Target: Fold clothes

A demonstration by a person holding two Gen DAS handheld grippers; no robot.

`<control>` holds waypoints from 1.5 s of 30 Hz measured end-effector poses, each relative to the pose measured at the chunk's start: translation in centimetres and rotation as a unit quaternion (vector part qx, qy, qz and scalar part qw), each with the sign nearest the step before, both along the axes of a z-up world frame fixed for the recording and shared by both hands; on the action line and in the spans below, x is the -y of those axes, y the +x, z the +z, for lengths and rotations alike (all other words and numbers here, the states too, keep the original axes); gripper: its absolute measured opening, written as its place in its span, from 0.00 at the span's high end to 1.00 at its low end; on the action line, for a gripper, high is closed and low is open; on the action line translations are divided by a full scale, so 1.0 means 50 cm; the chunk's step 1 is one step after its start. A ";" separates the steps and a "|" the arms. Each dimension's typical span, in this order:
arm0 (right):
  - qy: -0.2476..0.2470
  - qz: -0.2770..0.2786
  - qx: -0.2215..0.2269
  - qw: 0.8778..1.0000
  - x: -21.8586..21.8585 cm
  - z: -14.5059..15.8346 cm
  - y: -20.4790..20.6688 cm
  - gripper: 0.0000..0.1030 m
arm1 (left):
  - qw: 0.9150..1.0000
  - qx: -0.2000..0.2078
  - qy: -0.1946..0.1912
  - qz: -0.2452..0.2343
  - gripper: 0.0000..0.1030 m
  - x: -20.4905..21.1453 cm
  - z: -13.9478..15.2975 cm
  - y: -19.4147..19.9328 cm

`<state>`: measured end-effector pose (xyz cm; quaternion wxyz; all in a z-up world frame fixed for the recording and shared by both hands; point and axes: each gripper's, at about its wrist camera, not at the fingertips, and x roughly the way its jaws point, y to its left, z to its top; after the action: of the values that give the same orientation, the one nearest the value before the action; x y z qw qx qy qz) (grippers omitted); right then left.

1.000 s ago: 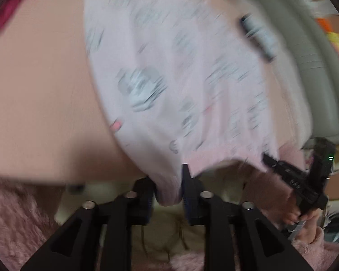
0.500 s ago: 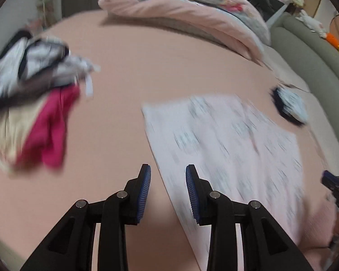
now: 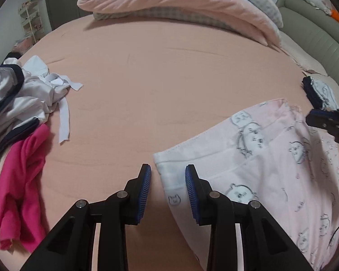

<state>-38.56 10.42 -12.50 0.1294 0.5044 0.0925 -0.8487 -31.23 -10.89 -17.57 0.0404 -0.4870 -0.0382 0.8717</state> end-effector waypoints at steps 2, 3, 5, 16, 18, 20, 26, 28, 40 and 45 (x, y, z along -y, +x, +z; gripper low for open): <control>0.012 0.003 0.006 1.000 0.014 -0.024 -0.027 0.78 | 1.000 0.002 0.004 0.002 0.84 0.003 -0.005 -0.005; 0.019 0.006 0.007 1.000 0.021 -0.036 -0.038 0.77 | 1.000 0.004 0.006 0.003 0.88 0.005 -0.007 -0.007; 0.034 0.012 0.006 0.999 0.031 -0.052 -0.053 0.76 | 1.000 0.006 0.010 0.005 0.94 0.009 -0.012 -0.012; 0.000 0.042 -0.018 0.999 0.042 -0.048 -0.067 0.96 | 0.998 -0.006 0.029 0.049 0.97 0.062 0.000 -0.010; -0.024 0.046 -0.023 0.998 0.036 -0.034 -0.069 0.96 | 0.998 -0.010 0.034 0.060 0.97 0.077 0.005 -0.007; -0.069 0.049 -0.033 0.996 0.020 -0.015 -0.072 0.96 | 0.997 -0.016 0.033 0.068 0.97 0.085 0.006 -0.005; -0.066 0.021 0.038 0.997 0.000 -0.089 -0.124 0.95 | 0.997 0.004 0.026 0.078 0.96 0.094 -0.035 -0.020; -0.065 0.013 0.054 0.996 -0.005 -0.108 -0.131 0.88 | 0.997 0.015 0.011 0.075 0.94 0.085 -0.053 -0.025; 0.035 0.090 0.004 0.995 0.054 -0.073 -0.058 0.69 | 0.998 0.040 0.030 0.049 0.63 0.080 -0.049 -0.005; 0.029 0.109 -0.027 0.993 0.077 -0.083 -0.055 0.96 | 0.998 -0.010 0.004 0.056 0.96 0.068 -0.012 0.015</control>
<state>-41.31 6.59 -16.62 0.2042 0.4719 0.1750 -0.8396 -30.50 -14.30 -18.15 -0.0061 -0.4752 -0.0689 0.8772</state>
